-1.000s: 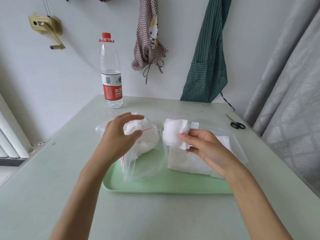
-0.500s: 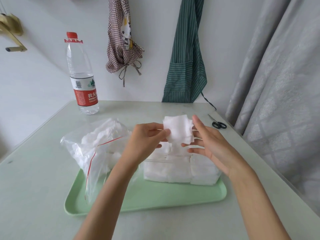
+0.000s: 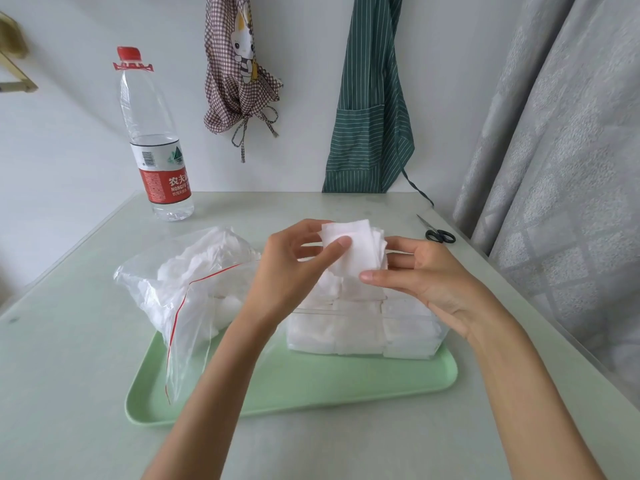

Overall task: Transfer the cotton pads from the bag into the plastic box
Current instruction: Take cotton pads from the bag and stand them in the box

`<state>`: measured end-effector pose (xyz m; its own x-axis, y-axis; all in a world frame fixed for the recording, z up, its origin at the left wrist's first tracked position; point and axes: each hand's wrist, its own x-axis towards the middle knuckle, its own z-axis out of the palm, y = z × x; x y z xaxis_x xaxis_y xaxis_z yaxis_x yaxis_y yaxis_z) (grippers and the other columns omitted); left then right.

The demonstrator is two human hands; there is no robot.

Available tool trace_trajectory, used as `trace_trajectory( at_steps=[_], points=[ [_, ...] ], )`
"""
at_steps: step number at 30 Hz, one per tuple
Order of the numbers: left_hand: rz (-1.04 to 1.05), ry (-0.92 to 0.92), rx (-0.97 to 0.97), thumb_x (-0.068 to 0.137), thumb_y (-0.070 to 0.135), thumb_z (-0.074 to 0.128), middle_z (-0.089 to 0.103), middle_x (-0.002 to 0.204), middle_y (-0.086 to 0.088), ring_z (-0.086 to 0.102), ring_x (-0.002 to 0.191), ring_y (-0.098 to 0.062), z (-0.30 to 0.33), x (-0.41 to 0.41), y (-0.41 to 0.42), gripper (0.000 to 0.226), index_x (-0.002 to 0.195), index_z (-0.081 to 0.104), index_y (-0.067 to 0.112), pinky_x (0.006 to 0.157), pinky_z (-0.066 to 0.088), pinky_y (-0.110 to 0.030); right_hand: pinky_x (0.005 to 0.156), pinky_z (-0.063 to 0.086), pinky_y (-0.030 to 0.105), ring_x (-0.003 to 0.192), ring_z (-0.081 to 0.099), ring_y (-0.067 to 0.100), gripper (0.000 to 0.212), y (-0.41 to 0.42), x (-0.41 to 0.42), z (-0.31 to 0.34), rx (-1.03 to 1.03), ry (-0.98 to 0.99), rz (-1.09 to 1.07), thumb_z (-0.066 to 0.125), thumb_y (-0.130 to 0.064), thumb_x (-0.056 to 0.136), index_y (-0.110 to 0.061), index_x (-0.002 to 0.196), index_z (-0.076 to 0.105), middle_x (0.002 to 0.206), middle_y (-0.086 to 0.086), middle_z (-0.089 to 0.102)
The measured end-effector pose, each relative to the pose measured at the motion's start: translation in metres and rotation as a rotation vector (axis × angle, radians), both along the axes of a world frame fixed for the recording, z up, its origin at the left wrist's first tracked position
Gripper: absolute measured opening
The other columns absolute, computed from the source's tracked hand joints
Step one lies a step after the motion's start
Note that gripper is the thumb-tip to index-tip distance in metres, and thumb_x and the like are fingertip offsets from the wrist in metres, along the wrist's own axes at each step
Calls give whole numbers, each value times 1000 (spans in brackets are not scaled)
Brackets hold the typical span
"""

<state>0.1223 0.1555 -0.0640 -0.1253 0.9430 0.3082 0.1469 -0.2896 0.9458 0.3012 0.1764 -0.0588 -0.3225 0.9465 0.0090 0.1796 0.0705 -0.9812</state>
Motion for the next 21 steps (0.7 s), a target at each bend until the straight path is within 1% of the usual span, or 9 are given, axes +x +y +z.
trace_trajectory(
  at_steps=[3, 5, 10, 13, 15, 16, 18, 19, 21],
  points=[
    [-19, -91, -42, 85, 22, 68, 72, 78, 7, 67, 70, -6, 1, -1, -1, 7, 89, 70, 17, 71, 56, -25, 78, 52, 19, 92, 70, 14, 41, -3, -1, 3, -45, 113, 53, 72, -6, 76, -8, 116, 62, 98, 4, 74],
    [-45, -129, -63, 88, 21, 65, 72, 77, 4, 65, 69, -5, 1, -2, -1, 10, 91, 69, 13, 71, 56, -22, 68, 51, 15, 89, 70, 13, 32, -4, -2, 4, -88, 200, 101, 66, -6, 79, -5, 112, 65, 98, 4, 73],
    [-225, -190, -109, 91, 22, 58, 70, 86, 3, 65, 77, -6, 5, -8, -3, 12, 98, 64, 14, 74, 54, -19, 58, 51, 13, 78, 70, 8, 29, -3, -4, 7, -177, 344, 123, 60, -8, 79, -6, 106, 66, 91, 0, 72],
    [-195, -112, -124, 87, 18, 64, 70, 79, 2, 64, 69, -10, 7, -9, -4, 9, 96, 60, 19, 69, 55, -23, 60, 51, 14, 77, 70, 9, 21, -4, -4, 8, -159, 287, 80, 51, -9, 92, -12, 103, 68, 88, 0, 73],
    [-114, -47, -99, 82, 15, 71, 73, 80, -4, 64, 66, -15, 6, -8, -3, 21, 100, 61, 20, 69, 56, -31, 67, 54, 19, 81, 69, 11, 23, -6, -2, 11, -113, 207, 43, 50, -28, 93, -16, 101, 68, 90, 1, 74],
    [-84, -17, -75, 79, 16, 74, 73, 83, -7, 64, 66, -17, 5, -7, -3, 28, 103, 61, 22, 69, 55, -32, 73, 54, 22, 85, 69, 10, 32, -8, 0, 13, -77, 149, 35, 51, -41, 88, -18, 103, 68, 94, 1, 74],
    [-73, 51, -46, 76, 18, 77, 72, 86, -11, 61, 63, -20, 4, -4, -3, 38, 109, 60, 25, 65, 52, -28, 86, 52, 25, 94, 68, 8, 45, -12, 2, 16, 23, -14, 20, 57, -53, 79, -23, 112, 66, 101, -2, 73],
    [-81, 80, -43, 75, 19, 78, 72, 87, -11, 61, 62, -22, 3, -3, -3, 40, 110, 59, 26, 64, 51, -27, 89, 52, 26, 96, 68, 8, 43, -14, 1, 16, 69, -71, 3, 62, -48, 80, -25, 116, 63, 102, -4, 73],
    [-86, 118, -42, 74, 22, 79, 72, 87, -6, 66, 69, -21, 2, 0, -3, 42, 111, 59, 27, 67, 52, -26, 86, 53, 27, 91, 69, 13, 32, -16, -3, 16, 144, -90, -63, 69, -24, 83, -28, 114, 62, 96, -1, 74]
  ],
)
